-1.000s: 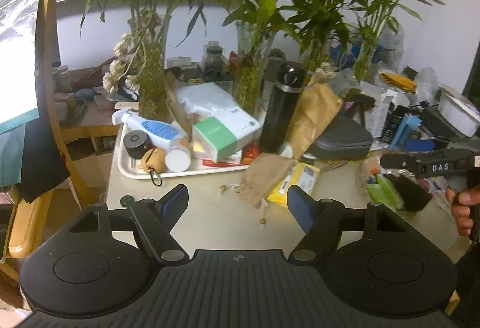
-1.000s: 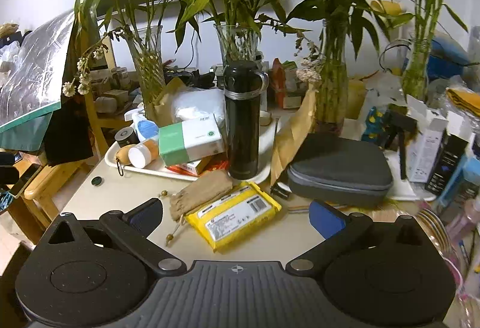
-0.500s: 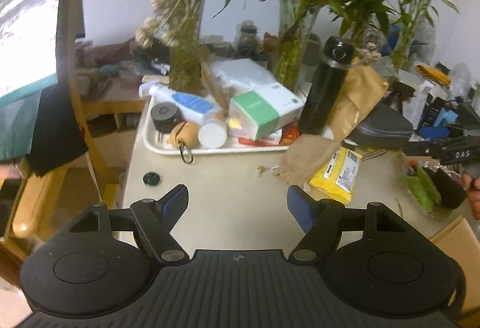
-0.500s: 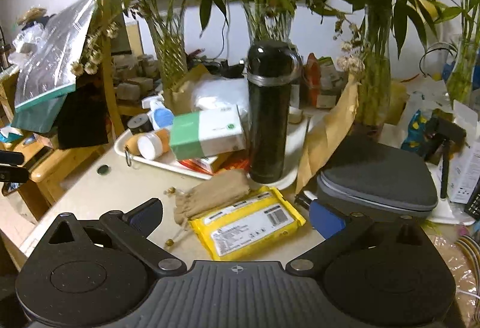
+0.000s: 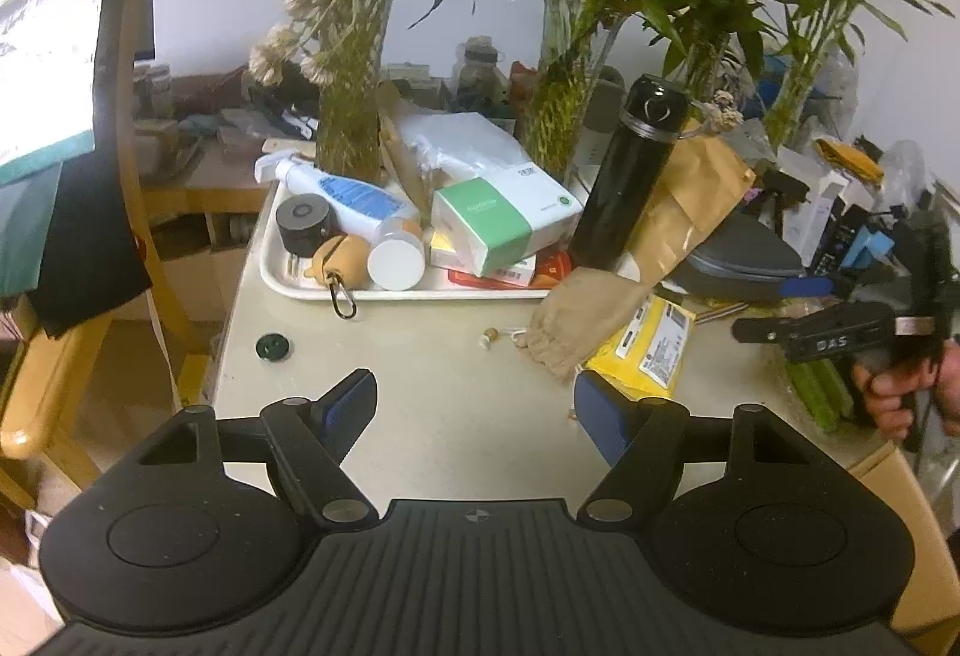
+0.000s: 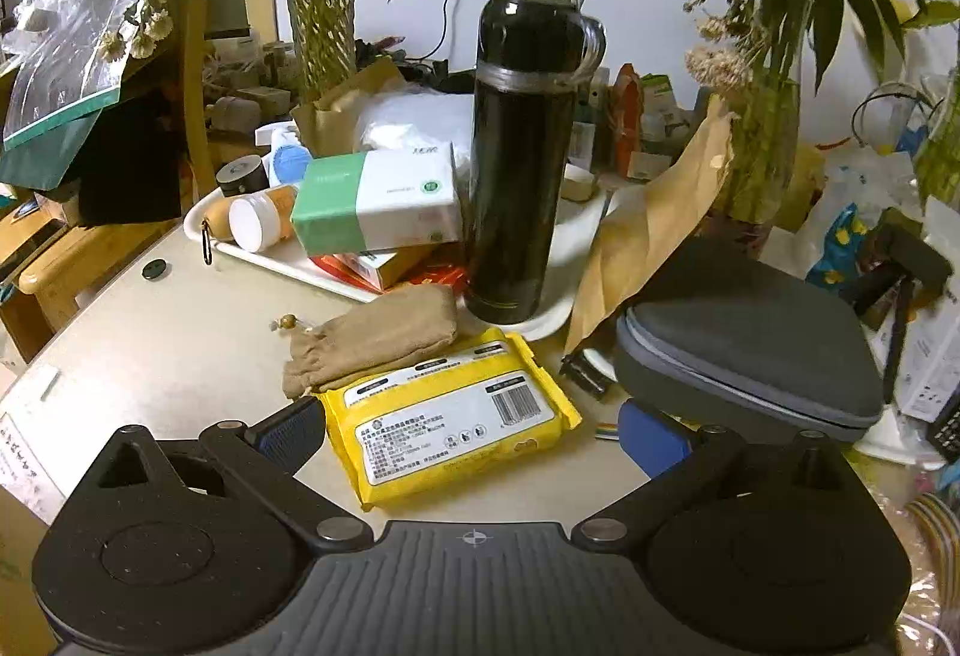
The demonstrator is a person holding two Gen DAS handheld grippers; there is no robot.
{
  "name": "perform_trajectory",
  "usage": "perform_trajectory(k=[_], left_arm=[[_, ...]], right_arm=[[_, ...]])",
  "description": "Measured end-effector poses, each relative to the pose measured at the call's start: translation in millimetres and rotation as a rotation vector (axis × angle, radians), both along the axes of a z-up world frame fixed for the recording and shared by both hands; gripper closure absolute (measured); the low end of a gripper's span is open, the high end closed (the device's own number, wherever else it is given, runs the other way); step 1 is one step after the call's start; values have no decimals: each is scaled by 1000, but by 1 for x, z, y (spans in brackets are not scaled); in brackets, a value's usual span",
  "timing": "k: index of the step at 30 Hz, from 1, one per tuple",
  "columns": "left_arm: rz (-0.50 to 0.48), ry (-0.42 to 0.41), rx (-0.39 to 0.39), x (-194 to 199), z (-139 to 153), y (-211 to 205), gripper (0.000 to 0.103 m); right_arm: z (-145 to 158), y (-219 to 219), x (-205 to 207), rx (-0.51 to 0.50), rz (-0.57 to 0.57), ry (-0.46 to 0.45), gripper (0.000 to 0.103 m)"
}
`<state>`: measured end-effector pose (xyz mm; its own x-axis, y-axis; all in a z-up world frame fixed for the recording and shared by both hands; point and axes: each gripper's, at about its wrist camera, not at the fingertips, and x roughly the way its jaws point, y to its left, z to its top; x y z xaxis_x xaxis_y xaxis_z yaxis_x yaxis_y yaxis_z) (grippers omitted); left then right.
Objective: Organize soft objects
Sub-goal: 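Grasp the yellow packet with the right tool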
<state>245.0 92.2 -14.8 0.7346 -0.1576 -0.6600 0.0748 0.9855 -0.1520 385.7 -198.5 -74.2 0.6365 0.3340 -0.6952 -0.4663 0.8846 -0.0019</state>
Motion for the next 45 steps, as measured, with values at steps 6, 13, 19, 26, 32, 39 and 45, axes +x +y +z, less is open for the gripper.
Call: perform_trajectory(k=[6,13,19,26,32,39,45], left_arm=[[6,14,18,-1,-2,1,31],[6,30,21,0,-4,1,31],[4,39,17,1,-4,2,31],[1,47,29,2,-6,0,31],[4,53,41,3,-7,-1,31],[13,59,37,2,-8,1,31],[7,52,21,1,-5,-1,31]], right_arm=[[-24,8,15,4,32,71,0],[-56,21,35,7,37,190,4],[-78,34,42,7,69,294,26],[-89,38,39,18,68,364,66],[-84,38,36,-3,87,386,89],[-73,18,22,-72,151,370,93],[-67,-15,10,-170,93,376,93]])
